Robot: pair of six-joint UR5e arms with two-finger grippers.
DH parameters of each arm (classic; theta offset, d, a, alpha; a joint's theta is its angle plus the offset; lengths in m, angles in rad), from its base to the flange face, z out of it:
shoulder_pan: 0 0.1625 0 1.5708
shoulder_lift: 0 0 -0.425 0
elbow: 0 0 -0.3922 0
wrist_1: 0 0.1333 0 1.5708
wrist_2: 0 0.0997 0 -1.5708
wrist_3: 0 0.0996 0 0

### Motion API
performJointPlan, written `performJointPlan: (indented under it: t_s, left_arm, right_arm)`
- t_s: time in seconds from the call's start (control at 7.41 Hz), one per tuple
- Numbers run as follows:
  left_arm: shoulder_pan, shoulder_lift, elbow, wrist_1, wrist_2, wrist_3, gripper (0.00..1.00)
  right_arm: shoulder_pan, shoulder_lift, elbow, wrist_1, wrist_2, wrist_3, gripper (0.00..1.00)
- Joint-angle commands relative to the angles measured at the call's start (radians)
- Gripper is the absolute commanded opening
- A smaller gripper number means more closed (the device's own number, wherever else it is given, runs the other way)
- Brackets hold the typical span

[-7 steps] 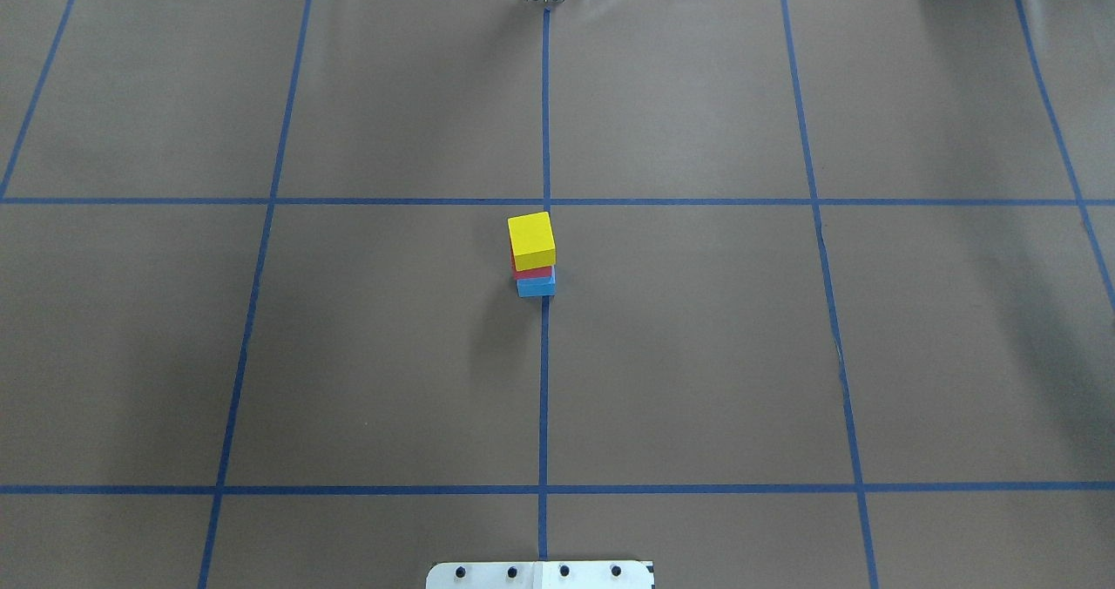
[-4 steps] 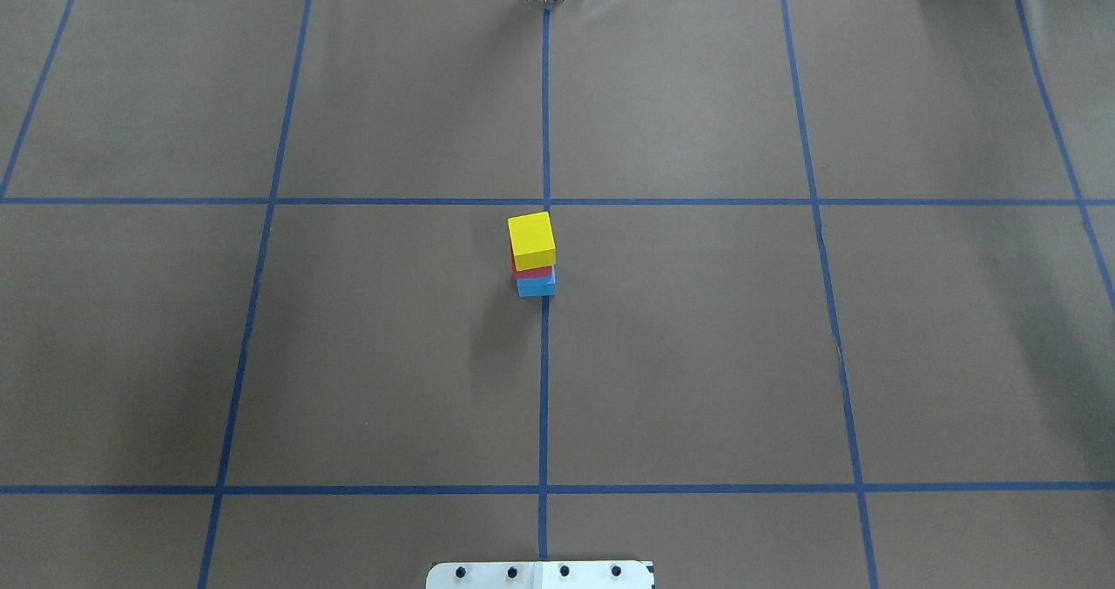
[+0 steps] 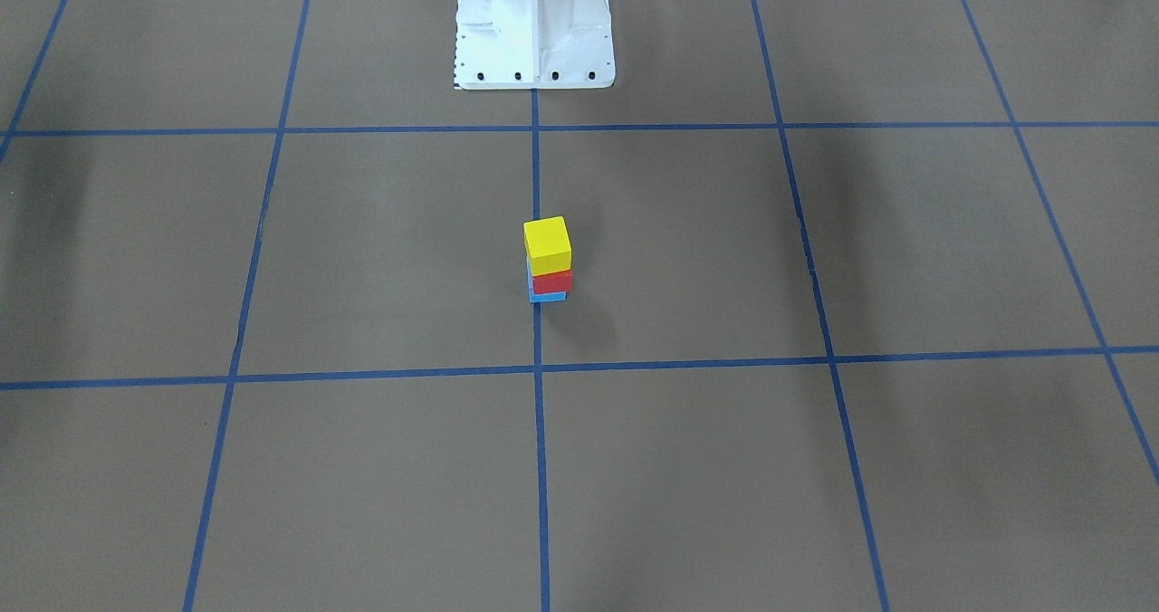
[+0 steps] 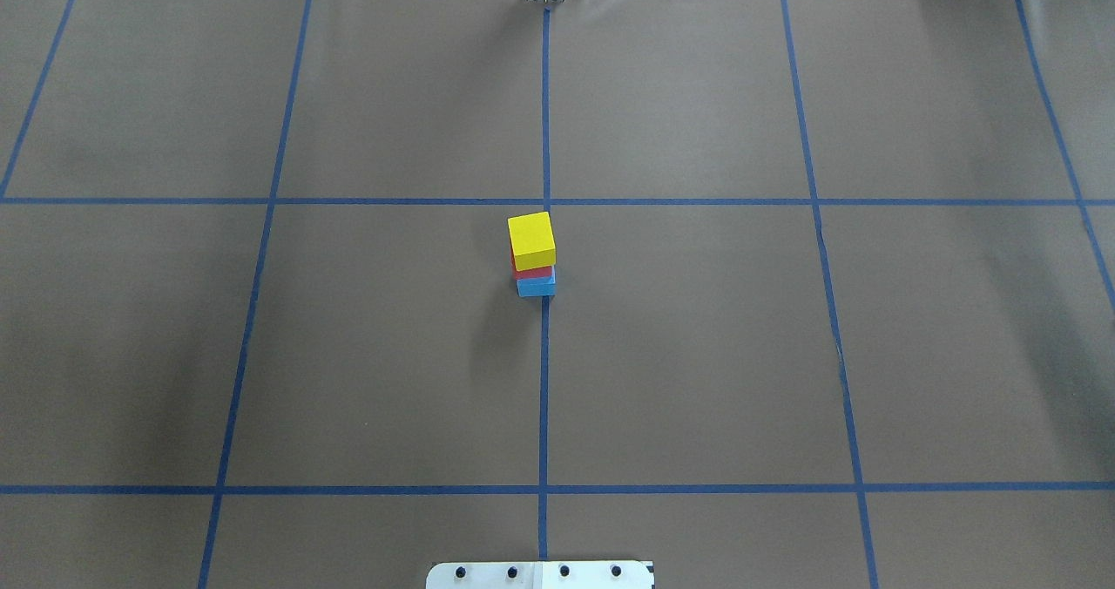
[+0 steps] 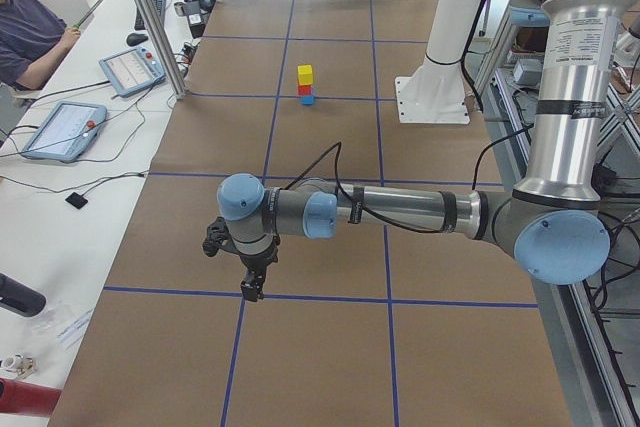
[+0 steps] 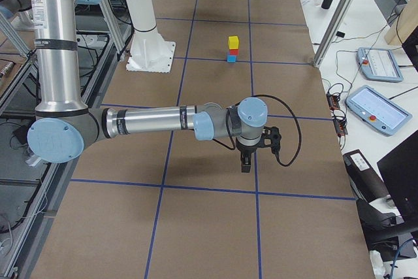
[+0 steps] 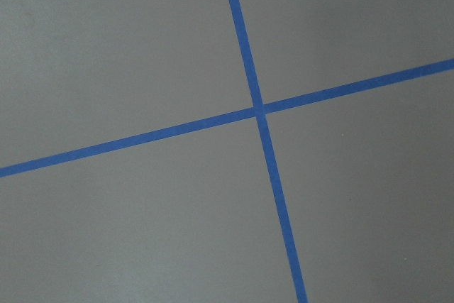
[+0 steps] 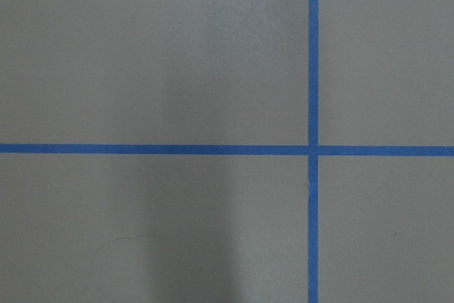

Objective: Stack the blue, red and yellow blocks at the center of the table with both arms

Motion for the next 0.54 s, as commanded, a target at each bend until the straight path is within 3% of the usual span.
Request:
performJointPlan:
  t_s: [0.0, 0.41]
  left_arm:
    - [-0.007, 0.008, -0.011, -0.004, -0.014, -0.018, 1.00]
    - [-0.013, 0.010, -0.018, -0.012, -0.014, -0.016, 1.00]
  right_arm:
    - [0.018, 0.002, -0.003, -0.006, 0.028, 0.000, 1.00]
    - [0.047, 0.010, -0.003, -0.054, 0.025, -0.009, 1.00]
